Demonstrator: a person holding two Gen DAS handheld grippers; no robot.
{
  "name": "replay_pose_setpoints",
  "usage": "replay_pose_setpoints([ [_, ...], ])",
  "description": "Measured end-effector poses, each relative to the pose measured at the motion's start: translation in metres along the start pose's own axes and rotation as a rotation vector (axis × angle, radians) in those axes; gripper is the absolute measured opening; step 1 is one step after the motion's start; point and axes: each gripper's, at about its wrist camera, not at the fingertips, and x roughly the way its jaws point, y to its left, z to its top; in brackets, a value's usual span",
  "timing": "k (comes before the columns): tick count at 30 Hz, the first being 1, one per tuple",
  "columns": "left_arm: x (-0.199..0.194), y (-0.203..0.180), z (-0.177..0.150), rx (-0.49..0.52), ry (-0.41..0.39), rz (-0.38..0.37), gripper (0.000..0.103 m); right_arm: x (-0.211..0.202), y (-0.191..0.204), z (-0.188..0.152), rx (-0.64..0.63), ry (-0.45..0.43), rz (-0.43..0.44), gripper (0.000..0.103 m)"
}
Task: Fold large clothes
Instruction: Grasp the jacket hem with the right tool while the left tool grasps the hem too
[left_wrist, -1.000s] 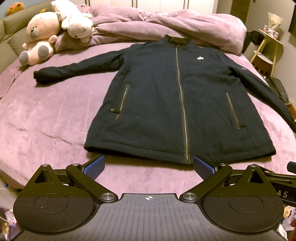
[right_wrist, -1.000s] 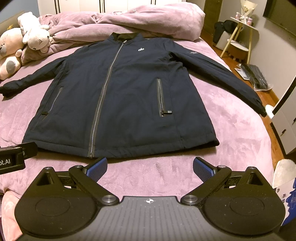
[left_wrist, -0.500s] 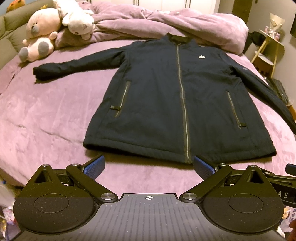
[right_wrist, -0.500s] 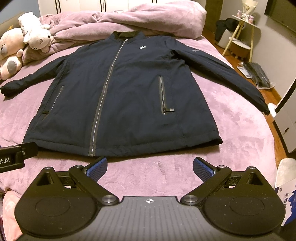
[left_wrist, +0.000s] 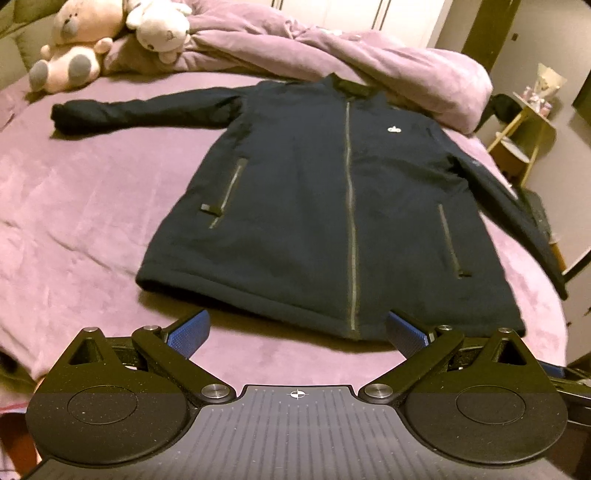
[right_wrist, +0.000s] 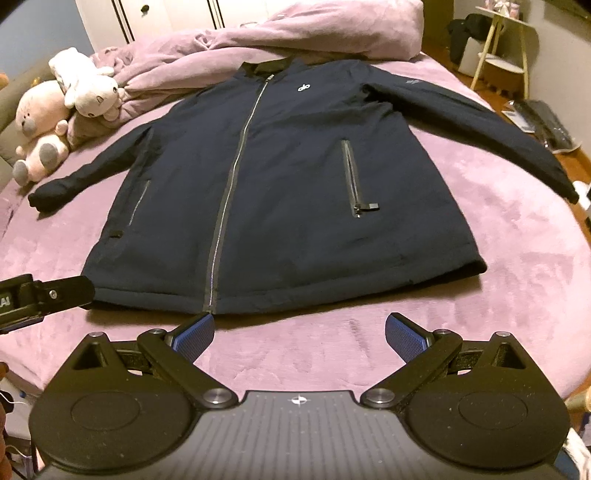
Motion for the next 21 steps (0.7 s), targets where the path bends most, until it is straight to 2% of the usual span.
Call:
replay_pose_setpoints([
  [5, 0.012, 0.002, 0.002, -0.013, 0.0, -0.011, 0.103, 0.005, -0.017, 0.001, 0.013, -0.088, 0.04, 0.099],
  [8, 0.026, 0.005, 0.008, -0.019, 0.01, -0.005, 0.103, 0.011, -0.042, 0.011, 0.061, -0.191, 0.084, 0.099],
  [10, 0.036, 0.009, 0.013, -0.025, 0.013, 0.008, 0.103, 0.016, -0.072, 0.023, 0.139, -0.275, 0.11, 0.099],
  [13, 0.054, 0.015, 0.026, -0.046, 0.012, 0.012, 0.103, 0.03, -0.129, 0.049, 0.321, -0.368, 0.113, 0.099],
  [15, 0.068, 0.018, 0.037, -0.053, -0.003, 0.022, 0.103, 0.045, -0.178, 0.07, 0.49, -0.425, 0.074, 0.099],
  [18, 0.091, 0.02, 0.054, -0.056, -0.024, 0.036, 0.103, 0.077, -0.248, 0.097, 0.731, -0.46, 0.046, 0.095],
  [20, 0.109, 0.021, 0.065, -0.061, -0.03, 0.051, 0.103, 0.101, -0.287, 0.106, 0.898, -0.468, 0.044, 0.075],
  [21, 0.118, 0.022, 0.07, -0.067, -0.035, 0.052, 0.103, 0.115, -0.306, 0.108, 0.992, -0.46, 0.045, 0.07],
])
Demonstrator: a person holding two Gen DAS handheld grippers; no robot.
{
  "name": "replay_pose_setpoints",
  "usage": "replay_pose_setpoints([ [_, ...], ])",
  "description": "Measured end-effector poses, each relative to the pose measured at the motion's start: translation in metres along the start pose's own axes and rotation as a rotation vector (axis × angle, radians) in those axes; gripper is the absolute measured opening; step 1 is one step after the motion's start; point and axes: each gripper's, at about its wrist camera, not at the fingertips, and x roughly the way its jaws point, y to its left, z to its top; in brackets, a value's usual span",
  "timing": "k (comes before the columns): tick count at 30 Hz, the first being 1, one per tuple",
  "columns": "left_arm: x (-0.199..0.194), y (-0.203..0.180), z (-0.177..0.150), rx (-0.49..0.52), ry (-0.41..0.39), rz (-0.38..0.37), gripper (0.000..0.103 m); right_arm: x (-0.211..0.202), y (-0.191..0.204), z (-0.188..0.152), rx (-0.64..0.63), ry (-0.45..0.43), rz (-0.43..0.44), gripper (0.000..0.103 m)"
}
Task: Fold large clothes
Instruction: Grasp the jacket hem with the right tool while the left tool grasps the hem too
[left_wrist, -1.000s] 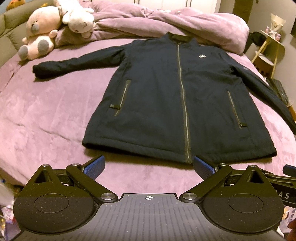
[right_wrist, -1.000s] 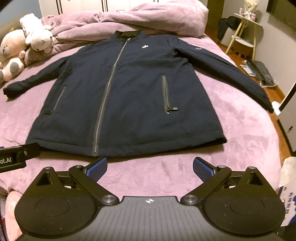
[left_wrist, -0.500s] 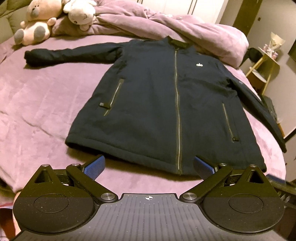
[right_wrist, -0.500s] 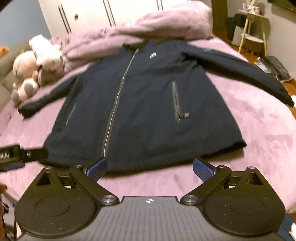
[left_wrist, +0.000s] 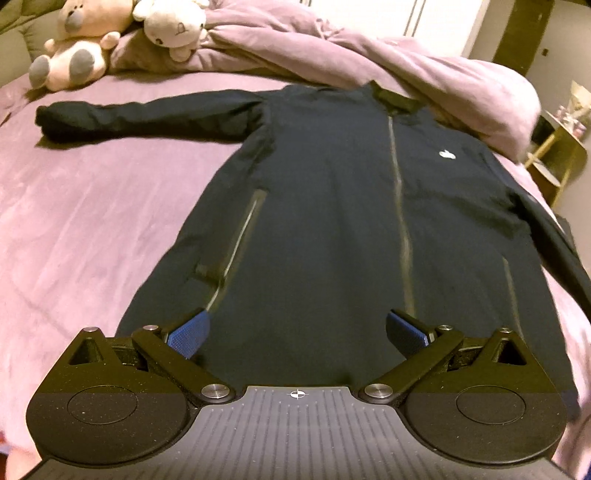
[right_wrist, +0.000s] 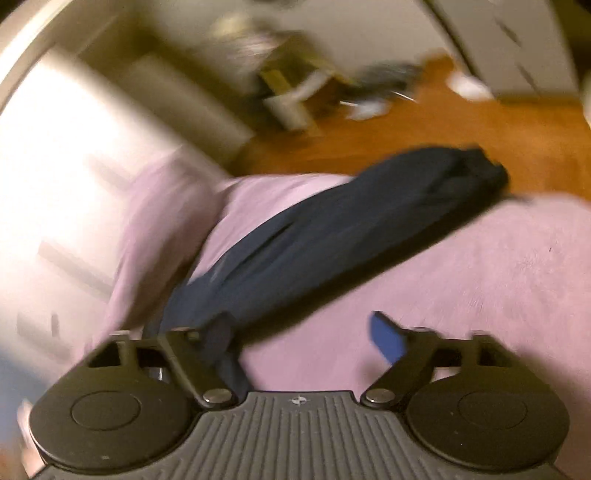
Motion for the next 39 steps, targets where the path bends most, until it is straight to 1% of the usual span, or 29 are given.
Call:
replay_pose_setpoints([
  [1, 0.008, 0.0, 0.005, -0.004, -0.005, -0.002, 0.103, 0.013, -0.013, 0.009, 0.084, -0.01, -0.025, 0.056],
  [2, 0.018, 0.0, 0.01, -0.009, -0.007, 0.003, 0.103, 0.025, -0.024, 0.016, 0.158, -0.021, -0.053, 0.052],
  [4, 0.032, 0.001, 0.017, -0.015, -0.012, -0.001, 0.103, 0.042, -0.044, 0.024, 0.253, -0.045, -0.068, 0.051],
  [6, 0.045, 0.001, 0.023, -0.013, -0.01, 0.004, 0.103, 0.053, -0.059, 0.027, 0.356, -0.075, -0.023, 0.05],
  [7, 0.052, 0.002, 0.026, -0.011, -0.004, 0.014, 0.103, 0.057, -0.064, 0.028, 0.386, -0.083, 0.007, 0.047],
  [8, 0.057, 0.002, 0.027, -0.009, 0.006, 0.018, 0.103, 0.062, -0.068, 0.03, 0.397, -0.083, 0.014, 0.035],
  [10, 0.065, 0.006, 0.031, -0.014, 0.023, 0.026, 0.103, 0.072, -0.065, 0.037, 0.362, -0.069, -0.038, 0.018],
  [11, 0.066, 0.007, 0.032, -0.006, 0.026, 0.033, 0.103, 0.077, -0.058, 0.038, 0.332, -0.061, -0.065, 0.015],
  [13, 0.066, 0.009, 0.036, 0.022, 0.016, 0.05, 0.103, 0.084, -0.029, 0.043, 0.208, -0.068, -0.144, 0.012],
  [14, 0.064, 0.011, 0.038, 0.025, 0.008, 0.053, 0.103, 0.082, -0.008, 0.045, 0.101, -0.091, -0.189, 0.011],
  [15, 0.062, 0.014, 0.041, 0.024, -0.001, 0.046, 0.103, 0.074, 0.023, 0.047, -0.066, -0.143, -0.225, 0.011],
  [16, 0.059, 0.016, 0.045, 0.018, -0.01, 0.034, 0.103, 0.07, 0.054, 0.042, -0.219, -0.186, -0.228, 0.011],
  [17, 0.057, 0.019, 0.05, 0.01, -0.021, 0.022, 0.103, 0.065, 0.09, 0.031, -0.382, -0.206, -0.207, 0.011],
  [18, 0.054, 0.021, 0.055, 0.003, -0.032, 0.01, 0.103, 0.06, 0.124, 0.016, -0.528, -0.199, -0.151, 0.011],
  [20, 0.051, 0.022, 0.066, -0.009, -0.055, -0.026, 0.103, 0.057, 0.181, -0.03, -0.771, -0.13, -0.002, 0.012],
  [21, 0.05, 0.021, 0.073, -0.021, -0.069, -0.056, 0.103, 0.057, 0.207, -0.063, -0.922, -0.081, 0.061, 0.014],
  [22, 0.051, 0.019, 0.079, -0.029, -0.08, -0.094, 0.103, 0.057, 0.224, -0.092, -1.031, -0.045, 0.095, 0.024],
  [23, 0.05, 0.016, 0.085, -0.032, -0.093, -0.132, 0.103, 0.059, 0.236, -0.123, -1.131, 0.014, 0.139, 0.045],
  [25, 0.053, 0.006, 0.097, -0.018, -0.106, -0.193, 0.103, 0.064, 0.243, -0.161, -1.215, 0.151, 0.216, 0.061],
  [27, 0.061, -0.002, 0.106, -0.01, -0.106, -0.25, 0.103, 0.068, 0.238, -0.184, -1.224, 0.236, 0.237, 0.059],
  [29, 0.075, -0.011, 0.115, -0.017, -0.08, -0.291, 0.103, 0.07, 0.224, -0.187, -1.156, 0.276, 0.226, 0.058],
  [31, 0.097, -0.019, 0.123, -0.047, -0.038, -0.336, 0.103, 0.066, 0.202, -0.183, -1.018, 0.301, 0.206, 0.055],
  [32, 0.106, -0.023, 0.124, -0.061, -0.018, -0.358, 0.102, 0.067, 0.191, -0.174, -0.939, 0.307, 0.191, 0.051],
  [33, 0.118, -0.029, 0.126, -0.077, 0.003, -0.388, 0.101, 0.063, 0.169, -0.17, -0.872, 0.304, 0.181, 0.05],
  [34, 0.128, -0.036, 0.127, -0.095, 0.021, -0.409, 0.092, 0.061, 0.156, -0.167, -0.817, 0.3, 0.175, 0.048],
  [35, 0.138, -0.043, 0.127, -0.102, 0.042, -0.426, 0.085, 0.061, 0.147, -0.16, -0.763, 0.294, 0.17, 0.048],
  [36, 0.149, -0.052, 0.128, -0.097, 0.077, -0.447, 0.084, 0.059, 0.137, -0.15, -0.711, 0.286, 0.162, 0.048],
  [38, 0.171, -0.072, 0.127, -0.084, 0.134, -0.463, 0.067, 0.055, 0.12, -0.135, -0.641, 0.285, 0.164, 0.047],
  [39, 0.184, -0.08, 0.126, -0.077, 0.163, -0.471, 0.065, 0.062, 0.115, -0.131, -0.615, 0.294, 0.166, 0.047],
])
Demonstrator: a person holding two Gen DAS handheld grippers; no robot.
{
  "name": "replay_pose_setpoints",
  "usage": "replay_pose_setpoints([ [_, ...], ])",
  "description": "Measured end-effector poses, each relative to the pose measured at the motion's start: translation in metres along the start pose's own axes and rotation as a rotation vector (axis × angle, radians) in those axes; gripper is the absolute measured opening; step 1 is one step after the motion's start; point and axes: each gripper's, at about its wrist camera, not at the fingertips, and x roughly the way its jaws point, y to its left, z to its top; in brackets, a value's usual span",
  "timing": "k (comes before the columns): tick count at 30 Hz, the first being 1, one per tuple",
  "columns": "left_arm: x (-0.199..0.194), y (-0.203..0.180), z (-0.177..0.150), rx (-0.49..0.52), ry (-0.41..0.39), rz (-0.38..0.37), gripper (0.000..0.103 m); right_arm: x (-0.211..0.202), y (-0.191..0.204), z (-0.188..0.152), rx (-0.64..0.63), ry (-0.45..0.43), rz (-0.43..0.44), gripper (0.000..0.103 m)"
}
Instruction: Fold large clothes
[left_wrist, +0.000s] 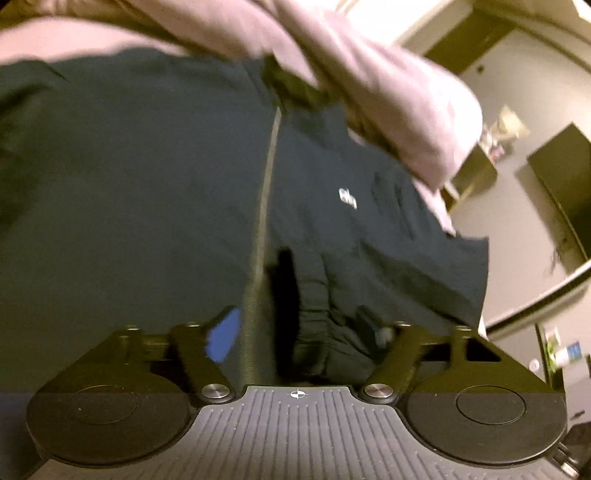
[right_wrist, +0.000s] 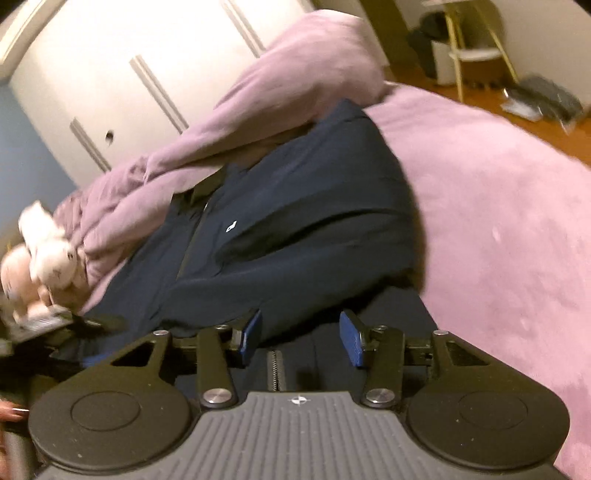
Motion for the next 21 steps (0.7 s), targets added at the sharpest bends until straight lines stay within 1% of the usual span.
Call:
replay_pose_setpoints([
  [1, 0.013, 0.0, 0.001, -0.008, 0.03, 0.006, 0.062, -0.001, -0.004, -0.001, 0.015, 0.002, 0.007, 0.047],
  [2, 0.024, 0.002, 0.002, -0.028, 0.048, 0.017, 0.061, -0.001, -0.005, -0.002, 0.025, 0.003, 0.013, 0.047],
  [3, 0.03, 0.001, 0.002, -0.041, 0.043, 0.014, 0.06, 0.002, -0.008, -0.002, 0.036, 0.006, 0.021, 0.047],
  [4, 0.034, -0.002, 0.003, -0.048, 0.034, -0.005, 0.055, 0.003, -0.01, -0.002, 0.043, 0.009, 0.031, 0.047],
  [5, 0.037, -0.004, 0.004, -0.059, 0.043, -0.021, 0.041, 0.0, -0.016, -0.003, 0.047, 0.012, 0.038, 0.047],
  [7, 0.041, -0.013, 0.006, -0.045, 0.051, -0.018, 0.029, 0.007, -0.01, -0.003, 0.051, 0.015, 0.05, 0.047],
  [8, 0.042, -0.018, 0.006, -0.021, 0.045, -0.01, 0.016, 0.006, -0.01, -0.003, 0.05, 0.016, 0.053, 0.047],
  [10, 0.039, -0.028, 0.012, 0.027, 0.041, -0.001, 0.013, 0.009, -0.009, 0.002, 0.045, 0.018, 0.05, 0.047],
  [11, 0.034, -0.03, 0.016, 0.053, 0.026, 0.009, 0.012, 0.01, -0.008, 0.004, 0.038, 0.016, 0.048, 0.047],
  [13, 0.018, -0.035, 0.039, 0.124, -0.042, 0.048, 0.012, 0.005, -0.004, 0.012, 0.027, 0.007, 0.046, 0.047],
  [14, 0.003, -0.033, 0.051, 0.152, -0.092, 0.079, 0.012, 0.004, -0.002, 0.015, 0.02, 0.001, 0.05, 0.047],
  [15, -0.012, -0.03, 0.064, 0.184, -0.164, 0.148, 0.012, 0.003, 0.0, 0.021, 0.013, -0.004, 0.056, 0.048],
  [16, -0.022, -0.028, 0.073, 0.215, -0.218, 0.22, 0.012, 0.005, 0.003, 0.025, 0.01, -0.004, 0.06, 0.048],
  [18, -0.036, -0.019, 0.091, 0.273, -0.306, 0.403, 0.012, 0.013, 0.009, 0.035, 0.01, 0.005, 0.077, 0.047],
  [20, -0.037, -0.003, 0.104, 0.28, -0.323, 0.504, 0.013, 0.028, 0.017, 0.044, 0.022, 0.023, 0.101, 0.048],
  [21, -0.036, 0.007, 0.107, 0.264, -0.319, 0.52, 0.013, 0.039, 0.021, 0.048, 0.033, 0.036, 0.111, 0.048],
])
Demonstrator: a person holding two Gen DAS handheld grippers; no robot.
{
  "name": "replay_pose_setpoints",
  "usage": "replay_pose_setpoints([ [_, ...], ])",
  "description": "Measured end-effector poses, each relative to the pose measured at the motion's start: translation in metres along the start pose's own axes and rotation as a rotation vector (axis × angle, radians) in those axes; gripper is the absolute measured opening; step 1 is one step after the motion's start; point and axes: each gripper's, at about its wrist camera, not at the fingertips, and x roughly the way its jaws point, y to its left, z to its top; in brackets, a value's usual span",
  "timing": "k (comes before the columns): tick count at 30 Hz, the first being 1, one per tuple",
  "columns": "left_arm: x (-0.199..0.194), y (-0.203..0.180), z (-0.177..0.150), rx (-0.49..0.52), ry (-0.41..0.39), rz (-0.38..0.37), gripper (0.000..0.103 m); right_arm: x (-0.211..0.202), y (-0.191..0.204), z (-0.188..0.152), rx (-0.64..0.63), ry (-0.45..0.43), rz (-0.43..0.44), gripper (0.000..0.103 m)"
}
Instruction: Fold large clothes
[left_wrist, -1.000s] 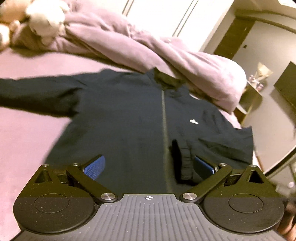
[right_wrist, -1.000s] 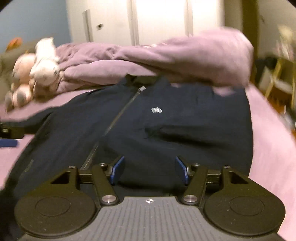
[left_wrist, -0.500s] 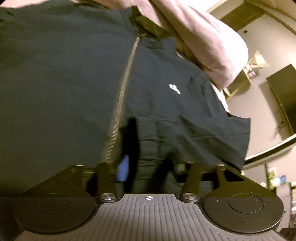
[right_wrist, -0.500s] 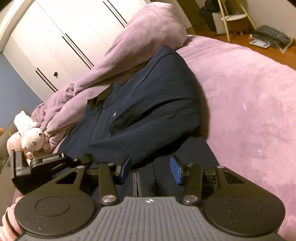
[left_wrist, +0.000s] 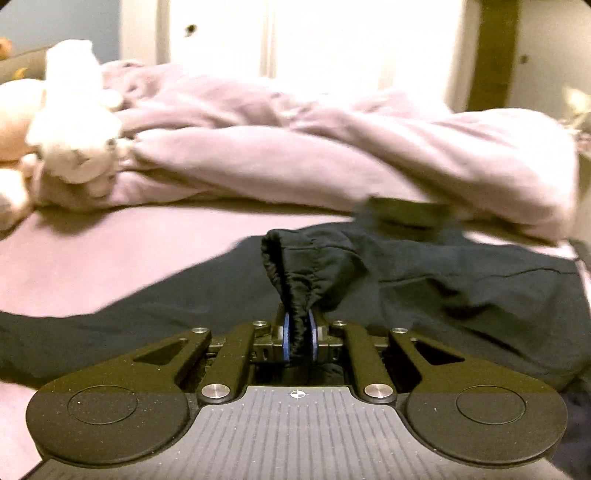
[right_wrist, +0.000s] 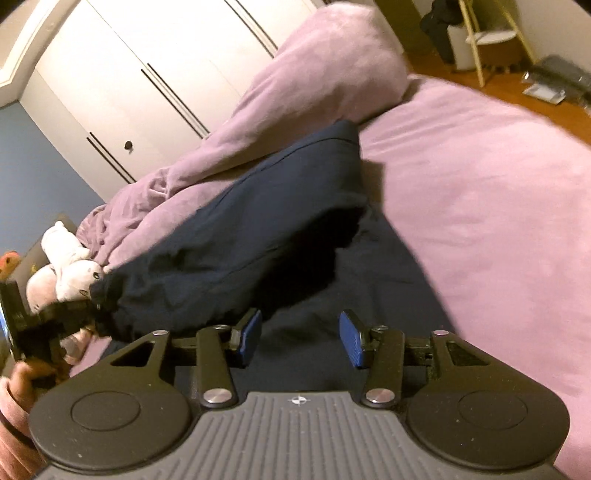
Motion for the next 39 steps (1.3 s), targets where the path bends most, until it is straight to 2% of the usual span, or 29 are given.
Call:
replay_pose_setpoints([
  [3, 0.026, 0.021, -0.01, -0.067, 0.077, -0.008, 0.016, 0.036, 0.003, 0.012, 0.045, 0.012, 0.025, 0.054],
  [6, 0.046, 0.028, -0.023, -0.089, 0.13, -0.016, 0.019, 0.069, -0.01, 0.025, 0.156, 0.009, 0.014, 0.054],
  [9, 0.055, 0.028, -0.027, -0.057, 0.128, -0.008, 0.02, 0.094, -0.033, 0.033, 0.322, -0.008, 0.021, 0.054],
  [11, 0.056, 0.025, -0.024, -0.052, 0.109, -0.034, 0.014, 0.103, -0.039, 0.034, 0.378, -0.025, 0.019, 0.055],
  [12, 0.052, 0.023, -0.023, -0.046, 0.09, -0.047, 0.014, 0.107, -0.04, 0.035, 0.381, -0.033, 0.025, 0.05],
  [14, 0.045, 0.012, -0.02, -0.016, 0.049, -0.058, 0.012, 0.111, -0.038, 0.039, 0.335, -0.045, -0.011, 0.014],
  [15, 0.042, 0.007, -0.019, 0.003, 0.026, -0.069, 0.012, 0.109, -0.038, 0.043, 0.301, -0.073, -0.033, 0.012],
  [18, 0.044, -0.01, -0.02, 0.053, -0.011, -0.108, 0.013, 0.098, -0.044, 0.047, 0.252, -0.156, -0.12, 0.011],
  [21, 0.061, -0.029, -0.023, 0.106, 0.007, -0.025, 0.019, 0.103, -0.049, 0.044, 0.228, -0.128, -0.153, 0.01],
  [23, 0.066, -0.029, -0.025, 0.103, 0.02, 0.009, 0.031, 0.098, -0.041, 0.045, 0.165, -0.111, -0.165, 0.012],
  [24, 0.063, -0.028, -0.026, 0.112, 0.007, 0.024, 0.035, 0.085, -0.041, 0.045, 0.15, -0.114, -0.165, 0.013],
  [26, 0.05, -0.023, -0.027, 0.139, -0.031, 0.093, 0.051, 0.064, -0.035, 0.046, 0.111, -0.138, -0.18, 0.018],
  [29, 0.031, -0.014, -0.028, 0.16, -0.094, 0.103, 0.053, 0.036, -0.017, 0.046, 0.007, -0.224, -0.194, 0.027],
  [31, 0.026, -0.017, -0.029, 0.129, -0.095, 0.066, 0.055, 0.049, -0.002, 0.05, -0.044, -0.192, -0.138, 0.027],
  [33, 0.029, -0.03, -0.03, 0.125, -0.065, -0.007, 0.055, 0.081, 0.018, 0.048, -0.1, -0.12, -0.11, 0.027],
  [35, 0.041, -0.048, -0.036, 0.168, -0.042, -0.035, 0.057, 0.116, 0.034, 0.041, -0.191, -0.078, -0.141, 0.027],
  [36, 0.049, -0.054, -0.038, 0.196, -0.023, -0.015, 0.057, 0.134, 0.036, 0.039, -0.233, -0.05, -0.185, 0.027],
  [37, 0.058, -0.06, -0.041, 0.212, -0.001, 0.018, 0.057, 0.147, 0.035, 0.038, -0.258, -0.033, -0.215, 0.021],
  [38, 0.066, -0.061, -0.043, 0.213, 0.014, 0.04, 0.057, 0.157, 0.031, 0.038, -0.278, -0.027, -0.246, 0.006],
  [39, 0.071, -0.059, -0.044, 0.206, 0.016, 0.047, 0.057, 0.161, 0.023, 0.04, -0.295, -0.04, -0.272, 0.0],
])
